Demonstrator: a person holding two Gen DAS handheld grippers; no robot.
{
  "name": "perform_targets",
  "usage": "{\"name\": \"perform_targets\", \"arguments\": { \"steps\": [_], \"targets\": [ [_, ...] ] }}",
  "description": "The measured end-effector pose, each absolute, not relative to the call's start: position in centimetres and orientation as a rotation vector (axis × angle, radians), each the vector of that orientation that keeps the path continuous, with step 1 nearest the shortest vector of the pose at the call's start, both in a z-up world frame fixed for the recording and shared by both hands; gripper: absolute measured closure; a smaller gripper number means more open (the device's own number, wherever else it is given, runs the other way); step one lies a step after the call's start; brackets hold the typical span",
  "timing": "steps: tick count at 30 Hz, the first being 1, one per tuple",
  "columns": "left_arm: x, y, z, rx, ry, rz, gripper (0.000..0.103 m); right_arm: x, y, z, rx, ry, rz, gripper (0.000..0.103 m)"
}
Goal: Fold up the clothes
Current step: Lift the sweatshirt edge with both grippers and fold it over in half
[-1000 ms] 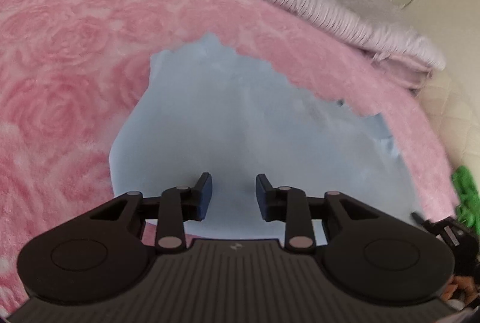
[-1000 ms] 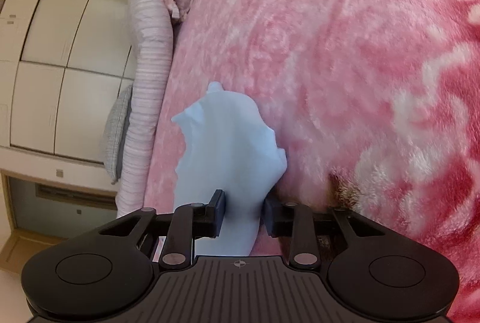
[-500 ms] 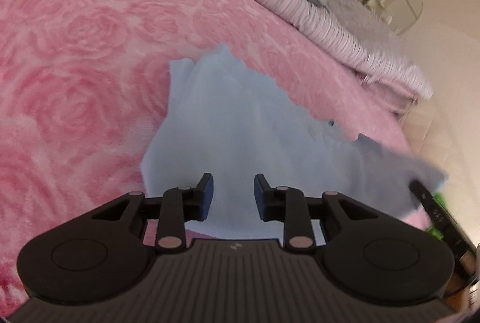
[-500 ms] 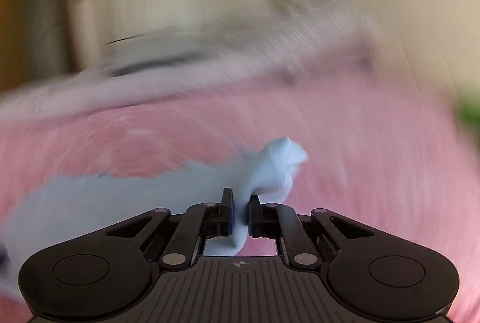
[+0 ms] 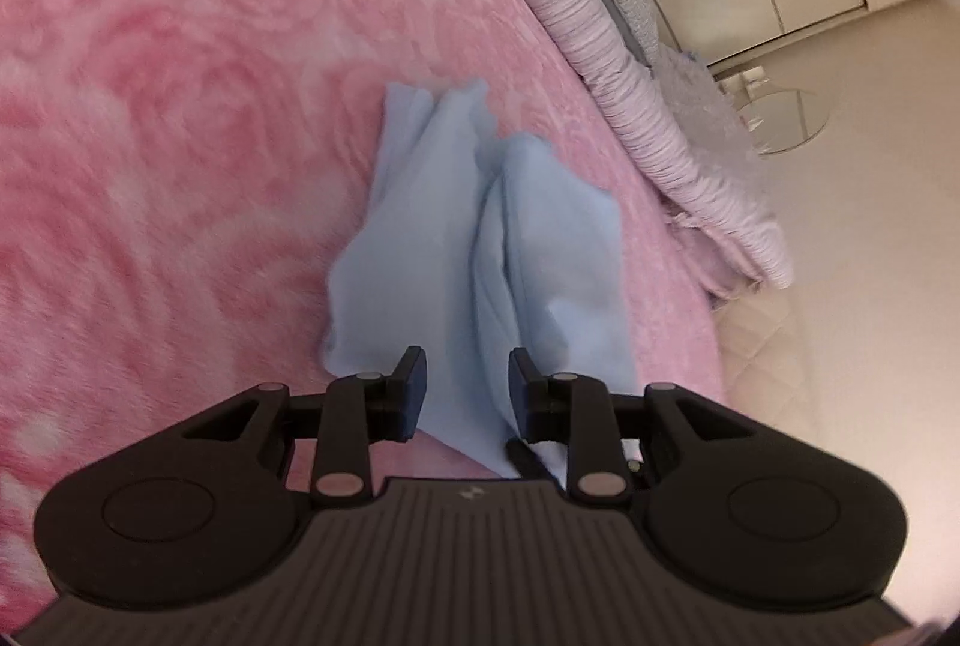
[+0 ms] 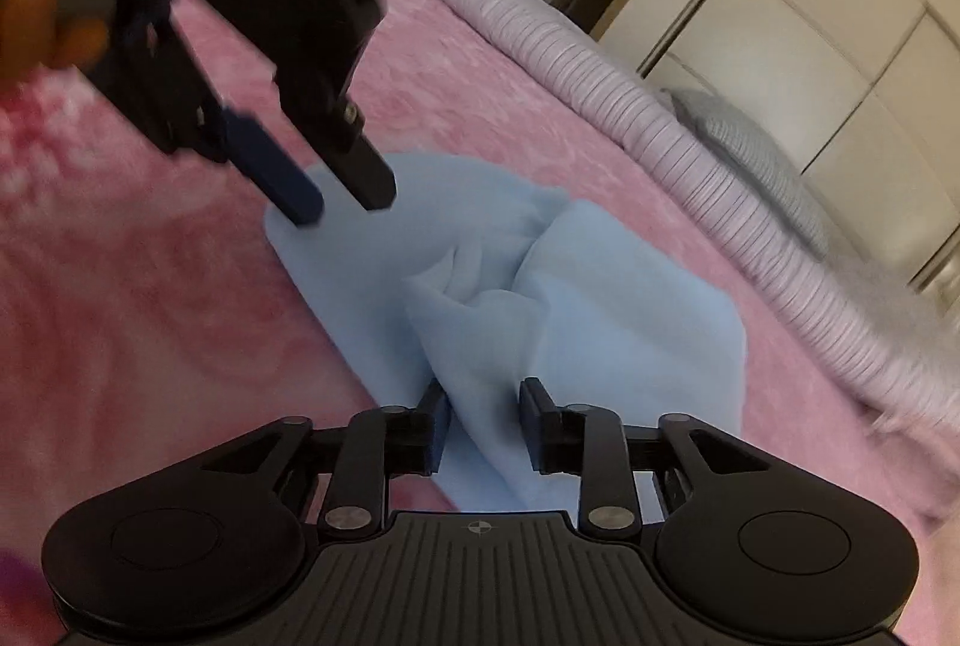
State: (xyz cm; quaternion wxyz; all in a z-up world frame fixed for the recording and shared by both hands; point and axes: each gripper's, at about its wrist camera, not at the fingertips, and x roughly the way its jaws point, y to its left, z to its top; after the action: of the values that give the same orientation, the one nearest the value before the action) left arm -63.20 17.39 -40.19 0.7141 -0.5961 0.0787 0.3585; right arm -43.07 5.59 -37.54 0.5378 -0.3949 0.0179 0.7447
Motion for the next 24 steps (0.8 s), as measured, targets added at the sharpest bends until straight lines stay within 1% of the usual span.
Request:
{"name": "perform_targets", "arguments": {
  "steps": [3, 7, 10, 13, 16, 19, 24],
  "targets": [
    [-62.7, 18.4, -40.7, -1.364, 0.148, 0.765, 0.072, -38.8, 6.0, -35.1, -0.702, 0.285, 1.798, 0.072],
    [-61.9, 20.0, -41.7, -1.434, 0.11, 0.72, 0.069, -31.3, 6.5, -33.3, -0.294, 0.63, 1.619, 0.072],
    [-60.8, 21.4, -42.5, -1.471, 0.102, 0.688, 0.067, -26.1, 6.8, -34.2, -0.025, 0.882, 1.529, 0.072],
    [-59.4, 22.5, -43.0, -1.471, 0.128, 0.682, 0.064, -23.2, 7.5, -36.5, 0.046, 1.097, 1.361, 0.072],
    [-58.2, 23.4, -42.8, -1.443, 0.148, 0.676, 0.062, -22.1, 6.9, -38.7, 0.193, 1.251, 1.308, 0.072],
    [-57.6, 23.8, -42.3, -1.406, 0.166, 0.681, 0.062, -19.8, 8.0, -40.1, 0.307, 1.368, 1.227, 0.072],
    [-58.7, 23.4, -41.9, -1.338, 0.195, 0.781, 0.067, -17.4, 9.2, -41.2, 0.421, 1.457, 1.157, 0.073]
  ]
}}
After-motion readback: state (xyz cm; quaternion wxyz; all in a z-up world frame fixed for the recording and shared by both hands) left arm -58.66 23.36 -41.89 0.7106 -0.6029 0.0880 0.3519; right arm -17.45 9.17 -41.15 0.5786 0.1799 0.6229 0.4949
